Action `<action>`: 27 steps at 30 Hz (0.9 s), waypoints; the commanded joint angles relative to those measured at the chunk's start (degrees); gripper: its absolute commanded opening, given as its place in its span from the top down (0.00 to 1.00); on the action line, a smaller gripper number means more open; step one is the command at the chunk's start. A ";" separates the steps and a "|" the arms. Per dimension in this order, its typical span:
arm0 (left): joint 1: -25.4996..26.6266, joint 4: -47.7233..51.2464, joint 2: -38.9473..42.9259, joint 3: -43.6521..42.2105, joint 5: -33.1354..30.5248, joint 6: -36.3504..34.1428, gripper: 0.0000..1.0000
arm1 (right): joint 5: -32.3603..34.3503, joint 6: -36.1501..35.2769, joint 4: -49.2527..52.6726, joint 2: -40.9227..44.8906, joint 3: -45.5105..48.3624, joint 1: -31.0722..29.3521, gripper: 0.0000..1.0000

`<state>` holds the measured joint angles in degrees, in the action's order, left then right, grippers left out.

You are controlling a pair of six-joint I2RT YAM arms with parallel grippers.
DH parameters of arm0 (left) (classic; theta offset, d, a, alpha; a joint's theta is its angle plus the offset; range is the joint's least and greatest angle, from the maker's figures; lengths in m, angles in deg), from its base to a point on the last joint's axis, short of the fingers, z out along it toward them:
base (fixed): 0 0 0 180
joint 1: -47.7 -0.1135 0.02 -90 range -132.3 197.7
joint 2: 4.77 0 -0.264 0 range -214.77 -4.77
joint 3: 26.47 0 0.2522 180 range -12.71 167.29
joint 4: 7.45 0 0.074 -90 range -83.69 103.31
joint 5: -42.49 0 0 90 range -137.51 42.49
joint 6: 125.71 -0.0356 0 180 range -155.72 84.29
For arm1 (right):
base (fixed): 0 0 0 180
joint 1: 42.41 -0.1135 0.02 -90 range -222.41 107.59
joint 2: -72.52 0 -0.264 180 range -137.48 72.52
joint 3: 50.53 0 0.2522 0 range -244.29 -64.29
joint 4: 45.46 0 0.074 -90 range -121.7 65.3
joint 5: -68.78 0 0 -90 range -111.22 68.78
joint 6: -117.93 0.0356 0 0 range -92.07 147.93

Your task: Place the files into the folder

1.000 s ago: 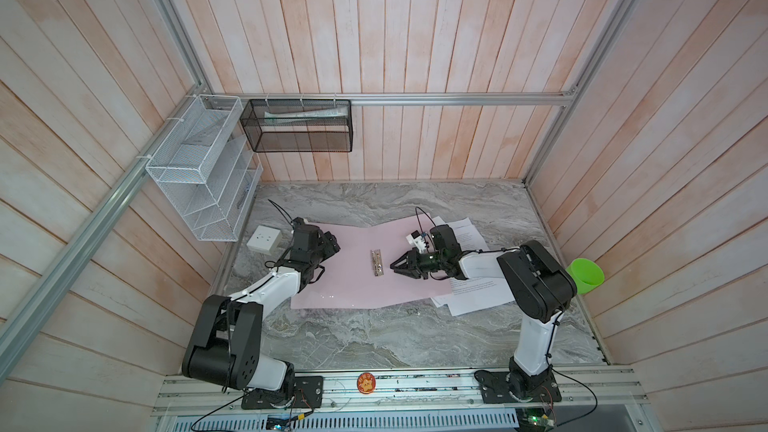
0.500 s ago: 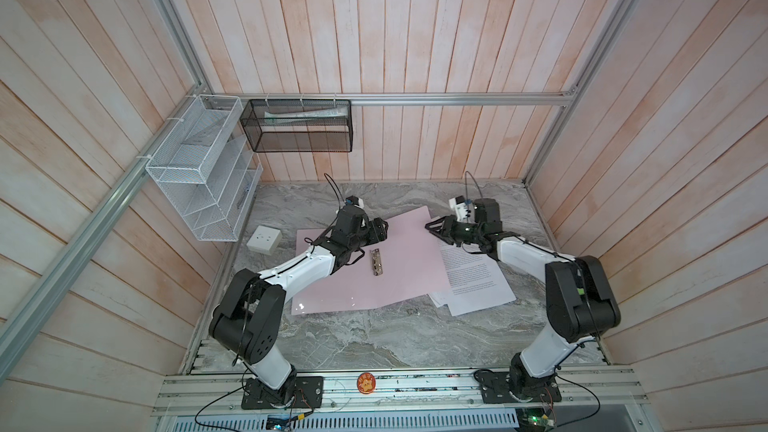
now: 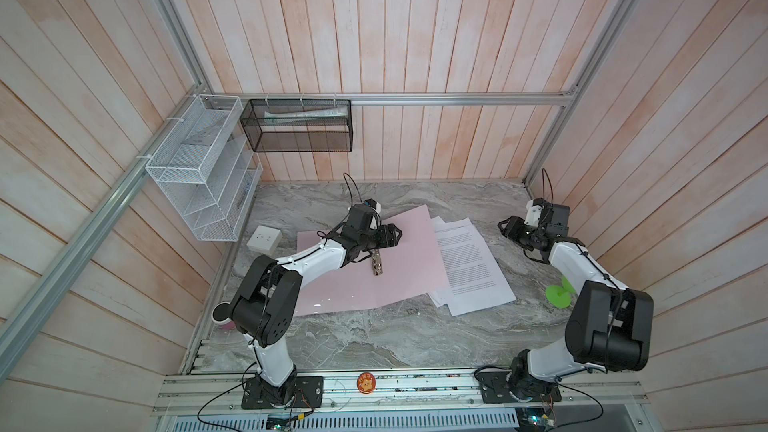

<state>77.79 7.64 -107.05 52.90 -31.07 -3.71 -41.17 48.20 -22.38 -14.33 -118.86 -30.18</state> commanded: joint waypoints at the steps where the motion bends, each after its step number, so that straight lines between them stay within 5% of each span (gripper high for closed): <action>1: 0.11 1.34 -0.98 0.46 2.52 -3.01 0.18 | 1.93 -4.06 3.91 -0.10 4.85 1.02 0.46; 8: 0.13 -1.32 -2.66 -1.45 5.32 -3.29 0.18 | -4.21 -1.17 1.18 -2.87 10.22 3.24 0.43; 27: 0.11 -2.65 -9.43 0.16 7.64 -6.11 0.18 | -24.01 1.88 -3.17 -8.09 12.72 3.70 0.58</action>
<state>77.79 5.36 -115.66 51.89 -23.92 -7.92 -61.54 49.42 -25.15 -22.83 -107.10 -26.13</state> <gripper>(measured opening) 0.817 0.422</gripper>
